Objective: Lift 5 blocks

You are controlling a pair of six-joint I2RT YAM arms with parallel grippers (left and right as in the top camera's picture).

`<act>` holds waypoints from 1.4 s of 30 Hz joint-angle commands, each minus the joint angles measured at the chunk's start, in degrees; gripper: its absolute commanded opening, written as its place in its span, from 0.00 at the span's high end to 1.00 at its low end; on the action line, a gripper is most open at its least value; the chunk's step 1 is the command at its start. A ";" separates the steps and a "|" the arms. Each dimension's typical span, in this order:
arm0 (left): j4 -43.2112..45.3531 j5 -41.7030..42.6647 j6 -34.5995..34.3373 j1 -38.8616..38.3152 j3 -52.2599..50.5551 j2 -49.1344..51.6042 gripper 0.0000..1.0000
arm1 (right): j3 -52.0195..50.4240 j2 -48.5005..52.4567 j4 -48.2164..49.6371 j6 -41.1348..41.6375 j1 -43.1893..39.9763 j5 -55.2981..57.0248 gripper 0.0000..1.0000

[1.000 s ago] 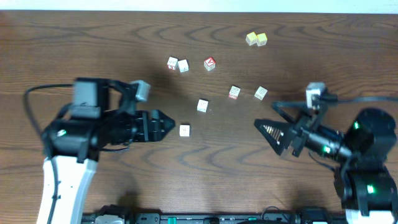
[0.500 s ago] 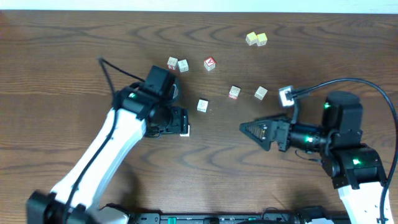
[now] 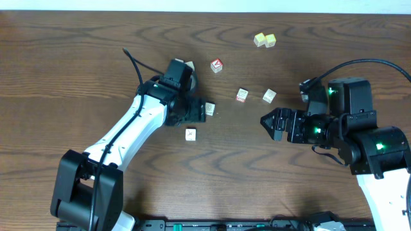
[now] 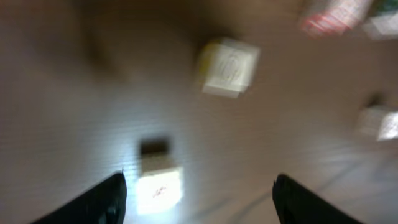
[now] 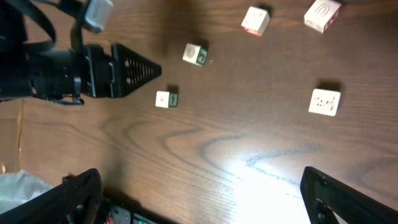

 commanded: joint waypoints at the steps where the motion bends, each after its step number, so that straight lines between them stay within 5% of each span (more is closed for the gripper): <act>1: 4.61 5.22 -0.07 -0.74 1.73 -1.03 0.25 | 0.50 0.31 0.57 0.57 0.90 1.90 0.01; 5: 9.62 1.68 -1.84 -3.06 1.73 -0.70 0.25 | 0.50 0.31 0.74 0.55 0.90 1.90 0.01; 8: 9.94 -9.94 -8.00 -4.94 1.73 -0.55 0.25 | 0.50 0.31 0.96 0.52 0.90 1.92 0.01; 18: 12.13 -18.49 -0.81 -7.69 1.73 2.34 0.26 | 0.39 1.05 0.66 0.50 0.90 1.92 0.01; 42: 18.60 -12.50 5.79 -8.92 1.73 15.91 0.35 | 0.37 8.17 -0.44 -1.44 1.03 1.92 0.01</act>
